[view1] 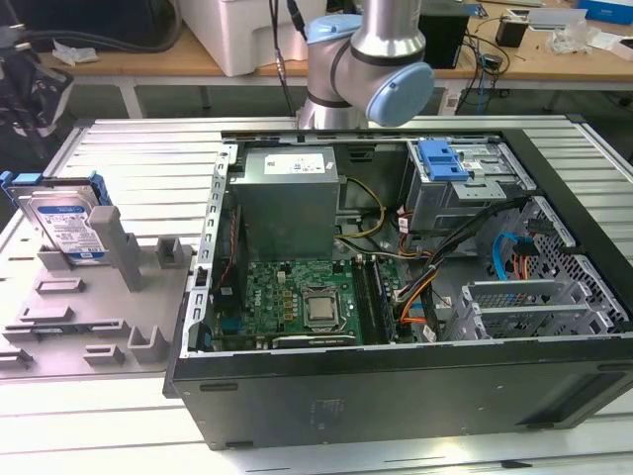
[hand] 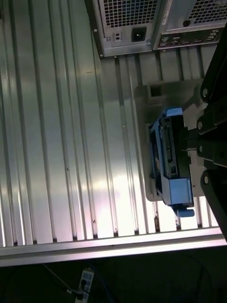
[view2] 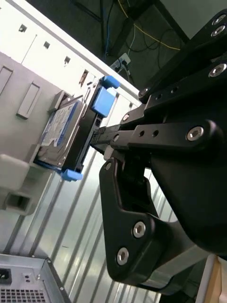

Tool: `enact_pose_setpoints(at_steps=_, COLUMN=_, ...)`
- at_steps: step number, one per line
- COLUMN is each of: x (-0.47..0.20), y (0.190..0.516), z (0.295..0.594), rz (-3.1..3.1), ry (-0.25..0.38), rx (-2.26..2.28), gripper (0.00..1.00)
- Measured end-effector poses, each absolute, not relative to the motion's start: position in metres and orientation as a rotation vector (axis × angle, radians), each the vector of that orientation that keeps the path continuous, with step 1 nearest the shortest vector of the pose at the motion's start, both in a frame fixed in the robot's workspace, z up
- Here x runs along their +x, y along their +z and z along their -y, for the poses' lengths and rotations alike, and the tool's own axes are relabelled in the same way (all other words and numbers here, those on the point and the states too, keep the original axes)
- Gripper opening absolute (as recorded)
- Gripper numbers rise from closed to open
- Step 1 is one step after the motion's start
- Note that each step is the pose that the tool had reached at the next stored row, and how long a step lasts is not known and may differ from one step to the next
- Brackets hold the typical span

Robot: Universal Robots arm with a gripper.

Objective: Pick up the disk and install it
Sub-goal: 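Reach for the disk, then pick up the disk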

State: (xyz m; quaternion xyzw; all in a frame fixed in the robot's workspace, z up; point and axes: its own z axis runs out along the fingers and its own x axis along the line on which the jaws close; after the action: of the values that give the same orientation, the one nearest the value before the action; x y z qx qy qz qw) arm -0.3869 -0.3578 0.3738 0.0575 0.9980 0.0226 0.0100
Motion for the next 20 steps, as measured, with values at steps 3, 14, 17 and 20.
enact_pose_setpoints(at_steps=3, x=-0.398, y=0.373, z=0.355, rz=-3.116, ry=0.070, rx=0.180, gripper=0.11)
enact_pose_setpoints(at_steps=14, x=-0.418, y=0.371, z=0.350, rz=-3.116, ry=0.070, rx=0.180, gripper=0.11)
enact_pose_setpoints(at_steps=17, x=-0.418, y=0.371, z=0.350, rz=-3.116, ry=0.071, rx=0.180, gripper=0.11)
enact_pose_setpoints(at_steps=20, x=-0.418, y=0.371, z=0.350, rz=-3.116, ry=0.070, rx=0.180, gripper=0.11)
